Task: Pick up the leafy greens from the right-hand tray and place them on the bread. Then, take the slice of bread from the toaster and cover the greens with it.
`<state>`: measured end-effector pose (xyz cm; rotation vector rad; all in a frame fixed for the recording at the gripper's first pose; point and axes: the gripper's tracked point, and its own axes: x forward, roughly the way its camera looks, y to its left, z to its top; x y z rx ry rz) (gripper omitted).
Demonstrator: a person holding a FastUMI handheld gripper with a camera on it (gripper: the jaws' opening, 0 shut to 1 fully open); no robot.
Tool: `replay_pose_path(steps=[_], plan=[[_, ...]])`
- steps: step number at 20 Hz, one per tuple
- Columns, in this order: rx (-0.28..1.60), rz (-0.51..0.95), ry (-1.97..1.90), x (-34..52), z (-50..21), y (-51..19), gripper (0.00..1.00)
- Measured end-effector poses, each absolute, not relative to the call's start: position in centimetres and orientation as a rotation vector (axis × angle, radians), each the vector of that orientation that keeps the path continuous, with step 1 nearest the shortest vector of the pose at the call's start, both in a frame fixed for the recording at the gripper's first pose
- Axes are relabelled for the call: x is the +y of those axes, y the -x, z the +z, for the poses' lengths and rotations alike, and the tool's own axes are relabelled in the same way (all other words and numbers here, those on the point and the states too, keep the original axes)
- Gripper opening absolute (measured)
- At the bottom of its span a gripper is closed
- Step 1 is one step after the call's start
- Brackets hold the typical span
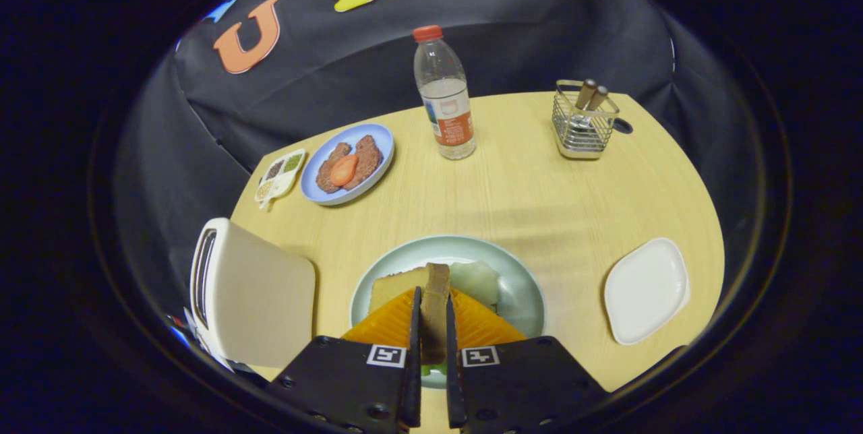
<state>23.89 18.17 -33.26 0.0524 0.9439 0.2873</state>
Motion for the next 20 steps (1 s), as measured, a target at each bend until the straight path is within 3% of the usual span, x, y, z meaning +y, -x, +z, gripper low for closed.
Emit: replay_pose_path(steps=[3, 5, 8, 10, 12, 19, 20], plan=[[0.952, 0.295, -0.070, 17.1, -34.3, -24.4, 0.15], [0.951, 0.301, -0.037, 16.0, -35.1, -24.7, 0.30], [0.947, 0.306, -0.002, 14.9, -36.0, -25.0, 0.38], [0.942, 0.299, 0.012, 14.5, -36.3, -25.0, 0.39], [0.924, 0.305, 0.019, 14.4, -36.4, -25.0, 0.51], [0.776, 0.253, 0.109, 14.0, -31.7, -23.2, 0.56], [0.747, 0.241, 0.105, 14.1, -30.5, -22.2, 0.60]])
